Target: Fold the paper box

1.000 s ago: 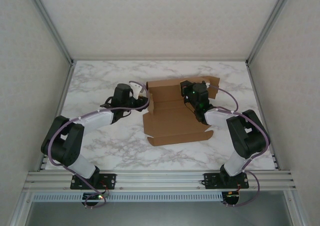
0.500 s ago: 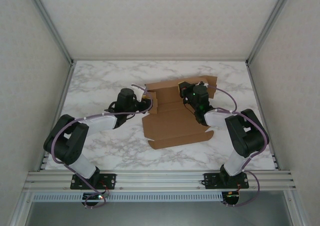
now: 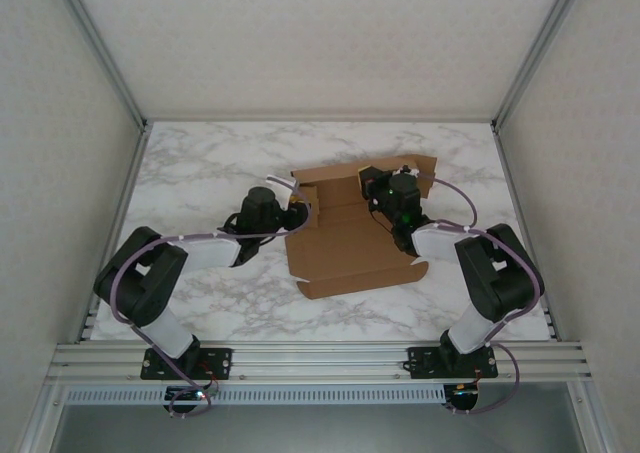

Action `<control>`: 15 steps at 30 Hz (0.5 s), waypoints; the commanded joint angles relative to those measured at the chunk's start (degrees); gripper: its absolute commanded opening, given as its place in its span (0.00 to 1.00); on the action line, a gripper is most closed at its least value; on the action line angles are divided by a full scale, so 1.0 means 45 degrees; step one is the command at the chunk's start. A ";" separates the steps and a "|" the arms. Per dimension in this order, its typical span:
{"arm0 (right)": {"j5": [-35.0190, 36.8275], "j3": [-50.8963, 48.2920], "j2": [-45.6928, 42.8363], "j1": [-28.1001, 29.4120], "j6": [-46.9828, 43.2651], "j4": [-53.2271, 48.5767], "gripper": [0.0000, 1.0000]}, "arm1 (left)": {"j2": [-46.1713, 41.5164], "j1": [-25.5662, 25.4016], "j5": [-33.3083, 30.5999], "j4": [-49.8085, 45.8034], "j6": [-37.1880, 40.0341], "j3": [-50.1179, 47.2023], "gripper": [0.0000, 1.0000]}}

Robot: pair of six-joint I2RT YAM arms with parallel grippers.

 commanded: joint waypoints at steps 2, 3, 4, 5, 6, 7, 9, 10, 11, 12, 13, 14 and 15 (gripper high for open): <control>-0.0497 -0.0607 -0.0038 0.0026 -0.0419 -0.1293 0.00 | 0.0500 -0.0378 -0.0659 0.0724 -0.0445 -0.0232 0.50; -0.0498 -0.0654 -0.0087 0.0033 -0.0420 -0.1298 0.00 | 0.0543 -0.0465 -0.0922 0.0796 -0.0441 -0.0210 0.50; -0.0498 -0.0667 -0.0111 0.0035 -0.0401 -0.1325 0.00 | 0.0619 -0.0572 -0.1163 0.0848 -0.0420 -0.0165 0.51; -0.0498 -0.0696 -0.0147 0.0036 -0.0382 -0.1305 0.00 | 0.0697 -0.0678 -0.1527 0.0863 -0.0445 -0.0114 0.53; -0.0497 -0.0696 -0.0198 0.0033 -0.0381 -0.1321 0.00 | 0.0758 -0.0771 -0.1741 0.0914 -0.0424 -0.0079 0.54; -0.0497 -0.0711 -0.0245 0.0024 -0.0399 -0.1359 0.00 | 0.0811 -0.0857 -0.1997 0.1015 -0.0414 -0.0065 0.56; -0.0502 -0.0690 -0.0364 0.0004 -0.0418 -0.1476 0.00 | 0.0924 -0.0989 -0.2580 0.1169 -0.0455 -0.0051 0.59; -0.0497 -0.0689 -0.0403 0.0009 -0.0438 -0.1508 0.00 | 0.0957 -0.0995 -0.2798 0.1242 -0.0510 -0.0051 0.60; -0.0498 -0.0692 -0.0449 0.0003 -0.0439 -0.1535 0.00 | 0.1008 -0.1010 -0.3064 0.1338 -0.0585 -0.0066 0.60; -0.0485 -0.0686 -0.0481 0.0019 -0.0435 -0.1568 0.00 | 0.1049 -0.1006 -0.3334 0.1421 -0.0659 -0.0086 0.60; -0.0491 -0.0688 -0.0524 -0.0004 -0.0437 -0.1601 0.00 | 0.1074 -0.1001 -0.3623 0.1499 -0.0751 -0.0090 0.59; -0.0478 -0.0678 -0.0548 -0.0007 -0.0439 -0.1603 0.00 | 0.1110 -0.1001 -0.3836 0.1564 -0.0819 -0.0073 0.58; -0.0471 -0.0688 -0.0565 -0.0001 -0.0440 -0.1621 0.00 | 0.1158 -0.1004 -0.4016 0.1588 -0.0906 -0.0054 0.57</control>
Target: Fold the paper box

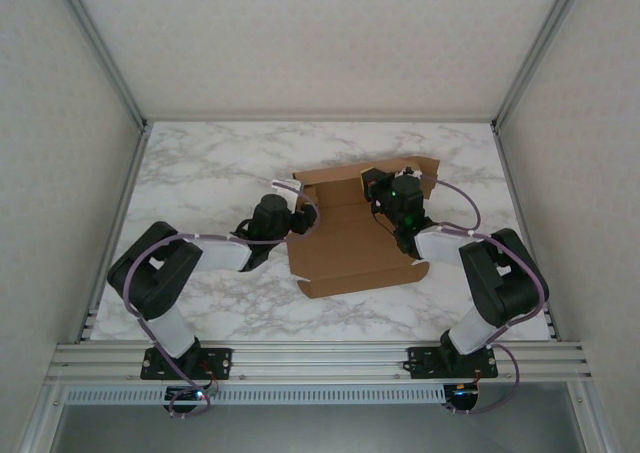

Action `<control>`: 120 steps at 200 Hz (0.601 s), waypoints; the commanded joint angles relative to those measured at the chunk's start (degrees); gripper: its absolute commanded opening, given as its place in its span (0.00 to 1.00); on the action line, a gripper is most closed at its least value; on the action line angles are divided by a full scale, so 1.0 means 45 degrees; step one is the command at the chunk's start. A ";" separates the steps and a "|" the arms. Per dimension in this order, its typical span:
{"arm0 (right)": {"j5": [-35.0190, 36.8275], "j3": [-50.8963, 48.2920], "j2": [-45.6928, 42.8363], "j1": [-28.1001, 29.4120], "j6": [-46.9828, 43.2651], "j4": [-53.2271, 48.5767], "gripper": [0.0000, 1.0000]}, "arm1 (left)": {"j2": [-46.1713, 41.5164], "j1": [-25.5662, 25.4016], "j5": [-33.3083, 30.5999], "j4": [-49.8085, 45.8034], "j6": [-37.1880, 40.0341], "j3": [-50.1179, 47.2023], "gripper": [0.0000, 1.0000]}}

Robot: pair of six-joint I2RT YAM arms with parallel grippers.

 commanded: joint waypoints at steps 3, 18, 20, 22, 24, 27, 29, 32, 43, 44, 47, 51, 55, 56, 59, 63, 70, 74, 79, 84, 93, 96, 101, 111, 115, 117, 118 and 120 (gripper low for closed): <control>-0.0442 -0.0400 -0.0123 0.0067 -0.0358 -0.1407 0.00 | 0.0331 -0.0053 -0.1415 0.0548 -0.0583 0.0030 0.55; -0.0432 -0.0405 -0.0139 0.0067 -0.0218 -0.1380 0.00 | 0.0553 -0.0063 -0.1798 0.0648 -0.0861 0.0173 0.50; -0.0423 -0.0404 -0.0142 0.0067 -0.0190 -0.1373 0.00 | 0.0587 -0.0063 -0.1864 0.0649 -0.0909 0.0197 0.50; -0.0420 -0.0404 -0.0143 0.0058 -0.0159 -0.1356 0.00 | 0.0625 -0.0063 -0.1915 0.0649 -0.0945 0.0233 0.49; -0.0420 -0.0404 -0.0143 0.0075 -0.0131 -0.1367 0.00 | 0.0654 -0.0063 -0.1947 0.0639 -0.0974 0.0256 0.48; -0.0420 -0.0419 -0.0158 0.0078 -0.0065 -0.1370 0.00 | 0.0702 -0.0063 -0.2072 0.0648 -0.1019 0.0293 0.47; -0.0420 -0.0408 -0.0161 0.0075 -0.0025 -0.1370 0.00 | 0.0717 -0.0058 -0.2123 0.0649 -0.1021 0.0315 0.47; -0.0417 -0.0429 -0.0180 0.0085 0.0036 -0.1348 0.00 | 0.0776 -0.0062 -0.2255 0.0649 -0.1054 0.0342 0.46; -0.0356 -0.0481 -0.0283 0.0143 0.0220 -0.1331 0.00 | 0.0897 -0.0063 -0.2701 0.0601 -0.1137 0.0477 0.42; -0.0339 -0.0501 -0.0301 0.0154 0.0234 -0.1341 0.00 | 0.0911 -0.0063 -0.2740 0.0606 -0.1148 0.0491 0.41; -0.0297 -0.0519 -0.0336 0.0168 0.0284 -0.1381 0.00 | 0.0949 -0.0063 -0.2864 0.0585 -0.1148 0.0540 0.40; -0.0214 -0.0540 -0.0421 0.0213 0.0347 -0.1477 0.00 | 0.0990 -0.0065 -0.3023 0.0557 -0.1150 0.0580 0.38; -0.0127 -0.0582 -0.0489 0.0259 0.0398 -0.1596 0.00 | 0.1033 -0.0063 -0.3188 0.0524 -0.1140 0.0626 0.36; -0.0098 -0.0591 -0.0521 0.0271 0.0411 -0.1629 0.00 | 0.1047 -0.0063 -0.3227 0.0518 -0.1140 0.0634 0.36; -0.0006 -0.0596 -0.0591 0.0298 0.0437 -0.1725 0.00 | 0.1083 -0.0063 -0.3345 0.0515 -0.1139 0.0667 0.34; 0.0095 -0.0609 -0.0685 0.0381 0.0461 -0.1841 0.00 | 0.1128 -0.0063 -0.3504 0.0514 -0.1139 0.0699 0.32; 0.0253 -0.0646 -0.0841 0.0490 0.0497 -0.2114 0.00 | 0.1208 -0.0063 -0.3729 0.0531 -0.1139 0.0766 0.28; 0.0362 -0.0654 -0.0918 0.0566 0.0530 -0.2229 0.00 | 0.1261 -0.0063 -0.3823 0.0532 -0.1125 0.0809 0.26; 0.0475 -0.0654 -0.1003 0.0654 0.0587 -0.2385 0.00 | 0.1335 -0.0058 -0.3946 0.0517 -0.1120 0.0896 0.24; 0.0579 -0.0639 -0.1084 0.0755 0.0633 -0.2517 0.00 | 0.1432 -0.0063 -0.4058 0.0467 -0.1120 0.0993 0.22; 0.0759 -0.0641 -0.1215 0.0927 0.0739 -0.2686 0.00 | 0.1607 -0.0062 -0.4286 0.0339 -0.1084 0.1222 0.19; 0.0814 -0.0632 -0.1259 0.0973 0.0796 -0.2763 0.00 | 0.1661 -0.0068 -0.4400 0.0293 -0.1054 0.1305 0.18; 0.0893 -0.0602 -0.1313 0.1075 0.0875 -0.2892 0.00 | 0.1762 -0.0063 -0.4608 0.0193 -0.1025 0.1431 0.16; 0.1056 -0.0563 -0.1449 0.1258 0.0966 -0.3125 0.00 | 0.1962 -0.0063 -0.5101 -0.0025 -0.1013 0.1676 0.14; 0.1133 -0.0537 -0.1500 0.1323 0.0971 -0.3194 0.00 | 0.2023 -0.0063 -0.5259 -0.0067 -0.0989 0.1745 0.13; 0.1175 -0.0540 -0.1527 0.1373 0.0986 -0.3233 0.00 | 0.2058 -0.0053 -0.5327 -0.0072 -0.0970 0.1777 0.13; 0.1198 -0.0531 -0.1538 0.1384 0.0988 -0.3278 0.00 | 0.2067 -0.0058 -0.5362 -0.0073 -0.0967 0.1795 0.13; 0.1215 -0.0524 -0.1571 0.1407 0.0990 -0.3341 0.00 | 0.2089 -0.0052 -0.5460 -0.0103 -0.0955 0.1824 0.12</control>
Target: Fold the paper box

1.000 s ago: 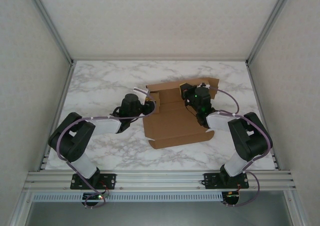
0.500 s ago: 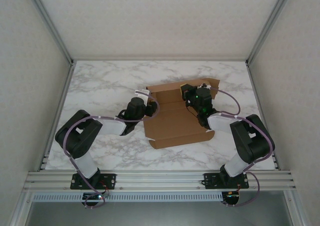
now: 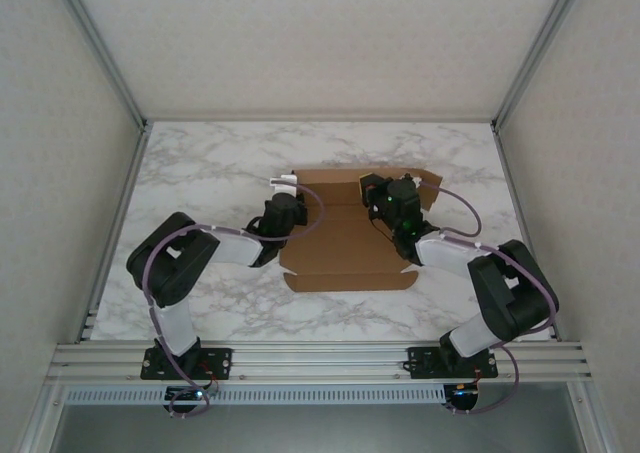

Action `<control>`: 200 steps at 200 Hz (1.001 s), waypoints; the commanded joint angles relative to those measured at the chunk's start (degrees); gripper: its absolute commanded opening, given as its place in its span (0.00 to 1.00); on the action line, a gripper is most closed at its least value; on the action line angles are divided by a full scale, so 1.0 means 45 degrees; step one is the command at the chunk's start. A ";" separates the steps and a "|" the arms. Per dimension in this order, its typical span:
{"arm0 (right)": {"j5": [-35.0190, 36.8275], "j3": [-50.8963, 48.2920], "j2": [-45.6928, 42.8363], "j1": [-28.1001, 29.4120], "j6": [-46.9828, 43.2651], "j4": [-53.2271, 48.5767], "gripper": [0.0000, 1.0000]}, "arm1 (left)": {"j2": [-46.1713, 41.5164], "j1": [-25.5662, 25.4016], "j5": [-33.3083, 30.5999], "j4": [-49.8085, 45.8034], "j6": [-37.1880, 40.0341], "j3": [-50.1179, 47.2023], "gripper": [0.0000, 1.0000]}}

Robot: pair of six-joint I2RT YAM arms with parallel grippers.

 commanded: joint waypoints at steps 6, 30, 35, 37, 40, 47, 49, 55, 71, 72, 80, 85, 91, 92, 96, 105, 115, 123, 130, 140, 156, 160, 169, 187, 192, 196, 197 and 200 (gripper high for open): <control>0.0089 -0.0194 -0.0492 0.0654 0.0184 -0.2030 0.00 | 0.0629 0.0166 -0.2220 -0.0454 -0.0153 0.0794 0.11; 0.0433 -0.0048 -0.0703 0.0869 0.0338 -0.2552 0.00 | 0.0850 0.0170 -0.3114 -0.0772 -0.0281 0.1116 0.09; 0.0451 0.0001 -0.0725 0.0921 0.0403 -0.2652 0.00 | 0.0931 0.0170 -0.3283 -0.0897 -0.0341 0.1221 0.09; 0.0451 0.0025 -0.0713 0.0925 0.0425 -0.2682 0.00 | 0.0956 0.0170 -0.3342 -0.0950 -0.0375 0.1272 0.09; 0.0461 0.0052 -0.0713 0.0968 0.0449 -0.2717 0.00 | 0.1001 0.0170 -0.3412 -0.1018 -0.0422 0.1340 0.09; 0.0434 0.0138 -0.0679 0.1024 0.0506 -0.2776 0.00 | 0.1123 0.0170 -0.3517 -0.1191 -0.0455 0.1496 0.09; 0.0432 0.0162 -0.0662 0.1039 0.0514 -0.2771 0.00 | 0.1160 0.0170 -0.3542 -0.1243 -0.0462 0.1551 0.09; 0.0432 0.0237 -0.0625 0.1114 0.0531 -0.2780 0.00 | 0.1249 0.0170 -0.3615 -0.1422 -0.0503 0.1690 0.09; 0.0450 0.0431 -0.0531 0.1259 0.0527 -0.2886 0.00 | 0.1427 0.0170 -0.3783 -0.1689 -0.0647 0.1933 0.10; 0.0441 0.0457 -0.0526 0.1259 0.0522 -0.2886 0.00 | 0.1443 0.0160 -0.3791 -0.1696 -0.0663 0.1949 0.11; 0.0451 0.0518 -0.0469 0.1295 0.0517 -0.2921 0.00 | 0.1508 0.0170 -0.3779 -0.1775 -0.0745 0.2031 0.12; 0.0478 0.0523 -0.0452 0.1314 0.0517 -0.2947 0.00 | 0.1544 0.0168 -0.3717 -0.1814 -0.0772 0.2074 0.14; 0.0526 0.0523 -0.0432 0.1305 0.0534 -0.2946 0.00 | 0.1570 0.0181 -0.3693 -0.1899 -0.0856 0.2130 0.19; 0.0537 0.0513 -0.0427 0.1301 0.0535 -0.2946 0.00 | 0.1573 0.0175 -0.3687 -0.1918 -0.0875 0.2136 0.19; 0.0595 0.0487 -0.0423 0.1304 0.0522 -0.2946 0.00 | 0.1591 0.0175 -0.3673 -0.1968 -0.0935 0.2141 0.23; 0.0768 0.0431 -0.0423 0.1299 0.0461 -0.2946 0.00 | 0.1564 0.0180 -0.3448 -0.1967 -0.1026 0.2090 0.31; 0.0926 0.0336 -0.0374 0.1283 0.0420 -0.2969 0.00 | 0.1496 0.0224 -0.2967 -0.1769 -0.1031 0.1889 0.38; 0.0992 0.0268 -0.0321 0.1267 0.0311 -0.2927 0.00 | 0.1414 0.0275 -0.2446 -0.1624 -0.1050 0.1712 0.41; 0.1054 0.0213 -0.0273 0.1230 0.0213 -0.2907 0.00 | 0.1316 0.0324 -0.1863 -0.1451 -0.1037 0.1529 0.45; 0.1097 0.0105 -0.0162 0.1156 0.0204 -0.2914 0.00 | 0.1147 0.0384 -0.1269 -0.1248 -0.0967 0.1283 0.49; 0.1077 -0.0087 0.0077 0.0983 0.0146 -0.2533 0.00 | 0.0714 0.0405 -0.0534 -0.0892 -0.0816 0.0813 0.55; 0.1076 -0.0108 0.0118 0.0921 0.0160 -0.2499 0.00 | 0.0575 0.0405 -0.0326 -0.0765 -0.0755 0.0703 0.56; 0.1043 -0.0094 0.0216 0.0822 0.0165 -0.2458 0.00 | 0.0246 0.0406 -0.0002 -0.0725 -0.0667 0.0487 0.58; 0.0967 -0.0029 0.0338 0.0598 0.0092 -0.2381 0.00 | -0.0507 0.0424 0.0376 -0.0637 -0.0582 0.0056 0.58; 0.0940 0.0017 0.0358 0.0516 0.0103 -0.2377 0.00 | -0.0724 0.0436 0.0401 -0.0614 -0.0582 -0.0089 0.58; 0.0907 0.0049 0.0359 0.0467 0.0088 -0.2361 0.00 | -0.0900 0.0443 0.0471 -0.0583 -0.0583 -0.0208 0.59; 0.0907 0.0049 0.0359 0.0467 0.0088 -0.2361 0.00 | -0.0951 0.0463 0.0494 -0.0577 -0.0583 -0.0244 0.59; 0.0887 0.0084 0.0359 0.0442 0.0073 -0.2350 0.00 | -0.1078 0.0463 0.0584 -0.0557 -0.0568 -0.0322 0.59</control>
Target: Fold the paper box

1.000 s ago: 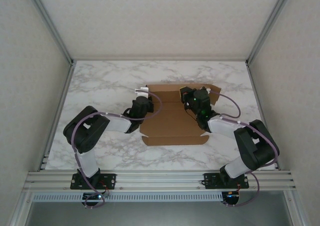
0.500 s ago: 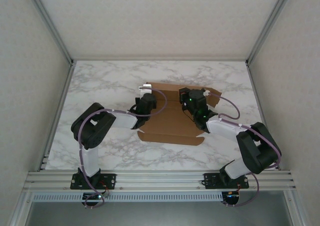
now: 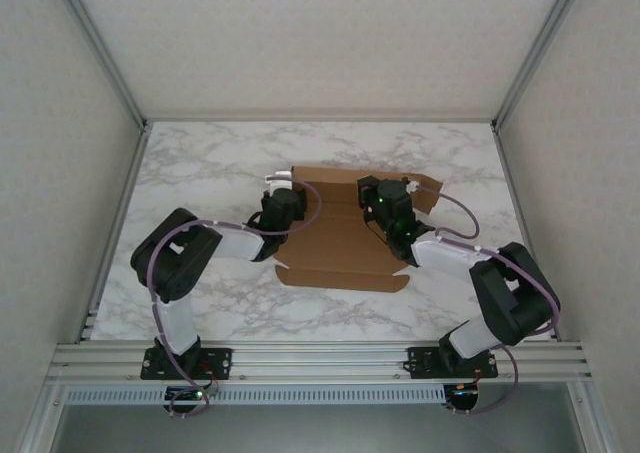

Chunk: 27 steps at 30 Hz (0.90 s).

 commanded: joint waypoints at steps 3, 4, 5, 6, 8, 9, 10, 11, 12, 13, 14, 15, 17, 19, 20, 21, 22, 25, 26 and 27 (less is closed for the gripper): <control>-0.0615 -0.0209 0.0447 -0.0368 -0.0492 -0.1327 0.00 | -0.1845 0.0167 0.1413 0.0153 0.0272 -0.1046 0.58; -0.0610 -0.0184 0.0403 -0.0414 -0.0481 -0.1341 0.00 | -0.2153 0.0175 0.1469 0.0201 0.0297 -0.1298 0.58; -0.0615 -0.0140 0.0378 -0.0447 -0.0481 -0.1349 0.00 | -0.2423 0.0167 0.1379 0.0310 0.0288 -0.1566 0.58; -0.0620 -0.0102 0.0357 -0.0473 -0.0462 -0.1340 0.00 | -0.2764 0.0168 0.1150 0.0463 0.0214 -0.1927 0.58; -0.0654 -0.0022 0.0300 -0.0491 -0.0413 -0.1379 0.01 | -0.3387 0.0262 0.0811 0.1017 0.0033 -0.2703 0.57; -0.0671 0.0016 0.0280 -0.0494 -0.0403 -0.1384 0.01 | -0.3624 0.0299 0.0726 0.1258 -0.0040 -0.3023 0.57; -0.0707 0.0060 0.0275 -0.0498 -0.0374 -0.1387 0.01 | -0.3842 0.0325 0.0653 0.1488 -0.0147 -0.3318 0.57; -0.0759 0.0117 0.0287 -0.0491 -0.0364 -0.1399 0.01 | -0.3861 0.0323 0.0748 0.1650 -0.0161 -0.3504 0.57; -0.0792 0.0139 0.0290 -0.0496 -0.0335 -0.1396 0.01 | -0.3794 0.0305 0.1050 0.1761 -0.0152 -0.3583 0.57; -0.0847 0.0164 0.0290 -0.0495 -0.0289 -0.1379 0.01 | -0.3644 0.0298 0.1252 0.1719 -0.0205 -0.3524 0.57; -0.0864 0.0142 0.0275 -0.0500 -0.0259 -0.1342 0.01 | -0.3515 0.0266 0.1379 0.1688 -0.0274 -0.3440 0.57; -0.0859 0.0139 0.0270 -0.0491 -0.0266 -0.1341 0.01 | -0.3375 0.0246 0.1460 0.1721 -0.0375 -0.3361 0.56; -0.0855 0.0148 0.0222 -0.0496 -0.0266 -0.1404 0.01 | -0.3123 0.0192 0.1626 0.1860 -0.0472 -0.3212 0.57; -0.0831 0.0122 0.0154 -0.0492 -0.0286 -0.1442 0.01 | -0.2799 0.0085 0.1705 0.1846 -0.0521 -0.2923 0.57; -0.0830 0.0121 0.0118 -0.0500 -0.0289 -0.1457 0.02 | -0.2563 -0.0011 0.1601 0.1739 -0.0541 -0.2691 0.57; -0.0830 0.0100 0.0099 -0.0500 -0.0267 -0.1457 0.02 | -0.2299 -0.0125 0.1424 0.1633 -0.0607 -0.2449 0.56; -0.0812 0.0081 0.0075 -0.0500 -0.0254 -0.1457 0.01 | -0.2084 -0.0214 0.1325 0.1543 -0.0683 -0.2204 0.55; -0.0752 0.0076 0.0038 -0.0497 -0.0204 -0.1464 0.01 | -0.1429 -0.0607 0.0371 0.1287 -0.0775 -0.1671 0.52; -0.0752 0.0075 0.0021 -0.0501 -0.0169 -0.1490 0.01 | -0.1226 -0.0751 0.0010 0.1231 -0.0748 -0.1501 0.50; -0.0771 0.0077 -0.0003 -0.0492 -0.0140 -0.1492 0.01 | -0.1009 -0.0877 -0.0496 0.1094 -0.0737 -0.1269 0.47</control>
